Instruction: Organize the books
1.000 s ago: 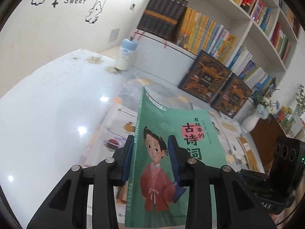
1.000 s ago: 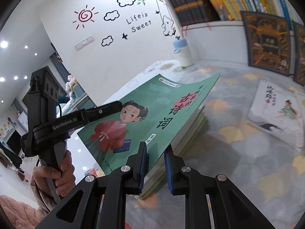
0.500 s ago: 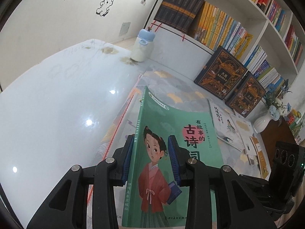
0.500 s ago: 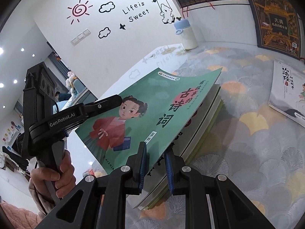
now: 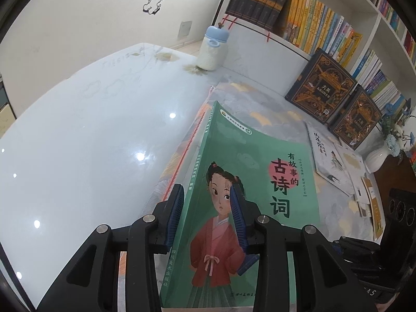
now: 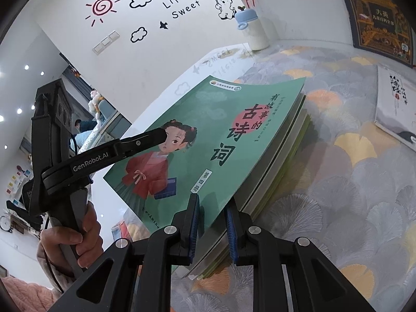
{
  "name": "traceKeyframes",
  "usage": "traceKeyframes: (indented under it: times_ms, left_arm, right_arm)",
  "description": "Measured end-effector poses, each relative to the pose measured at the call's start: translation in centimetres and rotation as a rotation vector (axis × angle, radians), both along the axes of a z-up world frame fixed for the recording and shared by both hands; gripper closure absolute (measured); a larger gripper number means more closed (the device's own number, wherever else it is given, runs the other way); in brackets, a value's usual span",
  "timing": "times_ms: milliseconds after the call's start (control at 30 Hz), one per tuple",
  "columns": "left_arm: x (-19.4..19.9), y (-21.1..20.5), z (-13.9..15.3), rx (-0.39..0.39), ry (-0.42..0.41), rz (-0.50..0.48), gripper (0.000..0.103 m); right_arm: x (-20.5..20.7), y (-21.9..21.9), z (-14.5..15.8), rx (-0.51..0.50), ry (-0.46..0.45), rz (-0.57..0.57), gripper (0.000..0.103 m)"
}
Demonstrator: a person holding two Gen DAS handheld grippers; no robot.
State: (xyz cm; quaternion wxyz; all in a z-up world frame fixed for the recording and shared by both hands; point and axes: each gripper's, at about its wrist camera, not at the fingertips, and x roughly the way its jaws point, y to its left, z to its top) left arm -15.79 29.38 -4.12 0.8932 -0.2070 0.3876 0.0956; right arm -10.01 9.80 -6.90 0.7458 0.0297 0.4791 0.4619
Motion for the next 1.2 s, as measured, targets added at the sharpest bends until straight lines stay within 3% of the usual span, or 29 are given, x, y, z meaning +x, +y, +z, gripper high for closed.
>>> traceKeyframes:
  times_ms: [267,533,767,900,1033,1200]
  left_arm:
    - [0.2,-0.2,-0.1,0.08,0.038,0.032,0.067]
    - [0.3,-0.6,0.3,0.089,0.035,0.022,0.066]
    - [0.5,-1.0,0.2,0.08,0.042,0.009,0.066]
    - [0.2,-1.0,0.4,0.071,0.026,0.015,0.051]
    - [0.2,-1.1,1.2,0.079,0.005,0.015,0.051]
    - [1.1,-2.8,2.9,0.092,-0.04,-0.023,0.051]
  right_arm:
    - [0.5,0.0,-0.2,-0.003,0.01,0.01,0.081]
    - [0.5,0.2,-0.3,0.004,0.022,0.016,0.079]
    - [0.4,0.4,-0.2,0.027,0.045,0.034,0.062]
    - [0.4,0.4,0.0,0.028,0.079,0.051,0.055]
    - [0.8,-0.6,0.1,0.025,0.125,0.045,0.055]
    - [2.1,-3.9,1.6,0.058,0.076,-0.031,0.055]
